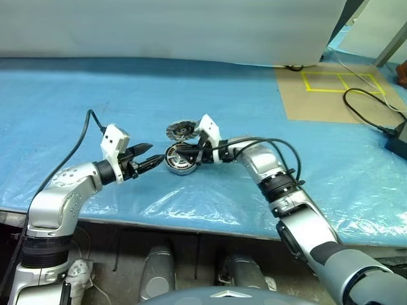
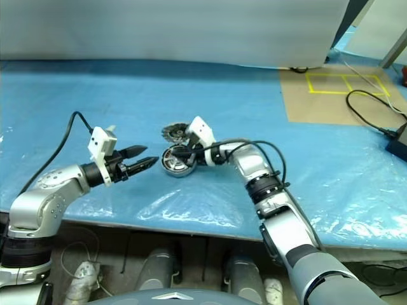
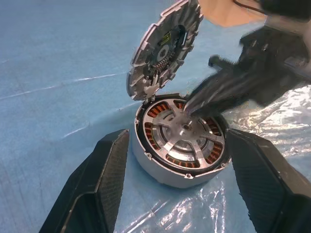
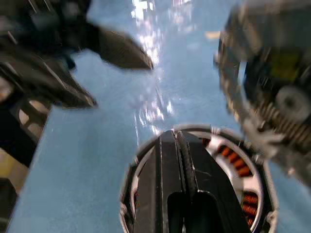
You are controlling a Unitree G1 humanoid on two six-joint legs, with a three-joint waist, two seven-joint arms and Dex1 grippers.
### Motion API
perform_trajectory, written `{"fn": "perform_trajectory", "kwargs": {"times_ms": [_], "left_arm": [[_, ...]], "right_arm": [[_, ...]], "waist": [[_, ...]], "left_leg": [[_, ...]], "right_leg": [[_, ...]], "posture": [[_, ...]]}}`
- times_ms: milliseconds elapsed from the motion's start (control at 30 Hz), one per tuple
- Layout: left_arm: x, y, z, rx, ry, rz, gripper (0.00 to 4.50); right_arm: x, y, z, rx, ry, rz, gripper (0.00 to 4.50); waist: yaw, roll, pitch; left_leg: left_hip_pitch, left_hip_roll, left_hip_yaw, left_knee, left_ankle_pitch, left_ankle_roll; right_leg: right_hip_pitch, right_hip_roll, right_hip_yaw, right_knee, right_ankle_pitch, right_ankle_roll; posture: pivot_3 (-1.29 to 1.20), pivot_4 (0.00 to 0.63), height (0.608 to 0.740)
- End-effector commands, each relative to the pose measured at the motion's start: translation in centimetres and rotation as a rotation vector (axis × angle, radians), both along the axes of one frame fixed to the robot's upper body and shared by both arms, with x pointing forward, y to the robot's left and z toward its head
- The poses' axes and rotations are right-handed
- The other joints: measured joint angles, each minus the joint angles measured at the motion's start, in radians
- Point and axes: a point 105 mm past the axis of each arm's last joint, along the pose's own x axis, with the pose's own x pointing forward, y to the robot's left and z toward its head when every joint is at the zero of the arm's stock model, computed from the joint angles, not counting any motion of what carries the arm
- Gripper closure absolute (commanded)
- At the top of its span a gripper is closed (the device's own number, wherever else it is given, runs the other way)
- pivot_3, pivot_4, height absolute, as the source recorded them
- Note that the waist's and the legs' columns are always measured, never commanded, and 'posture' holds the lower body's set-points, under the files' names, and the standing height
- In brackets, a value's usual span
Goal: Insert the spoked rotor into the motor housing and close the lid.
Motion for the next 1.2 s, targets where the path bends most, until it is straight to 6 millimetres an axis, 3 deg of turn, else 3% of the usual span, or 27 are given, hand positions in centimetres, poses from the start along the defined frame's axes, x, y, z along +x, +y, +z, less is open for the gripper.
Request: {"fn": "perform_trajectory", "kwargs": {"times_ms": [33,200,300,433,500,733,1200], "left_arm": [[0.1,-0.3,1.2,-0.012,-0.048,-0.019,1.18],[0.4,-0.4,1.5,-0.032,-0.057,-0.02,1.18],[0.6,-0.5,1.5,-0.036,-0.058,-0.017,1.18],[0.7,-0.9,1.5,-0.042,-0.062,-0.029,1.18],[0.7,-1.0,1.5,-0.039,-0.064,-0.03,1.18],[0.7,-0.8,1.6,-0.026,-0.067,-0.02,1.18],[0.1,-1.1,1.7,-0.055,-0.039,-0.042,1.18]], "right_arm": [[-0.6,-0.6,7.1,0.11,-0.146,0.049,4.5],[0.2,-3.0,8.8,0.051,-0.216,0.038,4.5],[1.9,-3.5,10.1,0.048,-0.255,-0.005,4.5],[5.5,-2.6,9.6,-0.006,-0.32,-0.127,4.5],[6.2,-1.8,8.9,-0.052,-0.359,-0.137,4.5],[6.4,1.1,6.5,-0.017,-0.186,-0.088,4.5],[3.4,1.2,4.8,-0.08,-0.16,0.173,4.5]], "waist": [[-0.002,0.0,0.0],[0.0,0.0,0.0],[-0.003,0.0,0.0],[-0.01,0.0,0.0],[-0.016,0.0,0.0],[-0.023,0.0,0.0],[-0.02,0.0,0.0]], "left_leg": [[0.0,0.0,0.0,0.0,0.0,0.0],[0.003,0.001,0.0,-0.001,0.0,0.0],[0.001,0.0,0.0,0.0,0.0,0.0],[0.001,0.001,0.001,0.0,0.0,0.0],[0.001,0.001,0.001,0.0,0.0,0.0],[-0.008,0.001,0.0,0.001,0.0,0.0],[-0.009,0.006,0.0,0.012,-0.003,0.005]], "right_leg": [[0.0,0.0,0.0,0.0,0.0,0.0],[0.002,0.001,0.0,0.0,0.0,0.0],[0.001,0.001,0.0,0.0,0.0,0.0],[-0.001,0.002,0.0,0.001,0.0,-0.001],[-0.001,0.002,0.0,0.001,-0.001,-0.001],[-0.008,0.001,0.0,0.002,-0.001,-0.001],[-0.008,0.003,-0.001,0.008,-0.001,-0.002]], "posture": [[0.0,0.15,0.74],[0.0,0.15,0.74],[0.0,0.15,0.74],[0.0,0.15,0.74],[0.0,0.15,0.74],[0.0,0.15,0.74],[0.0,0.15,0.74]]}}
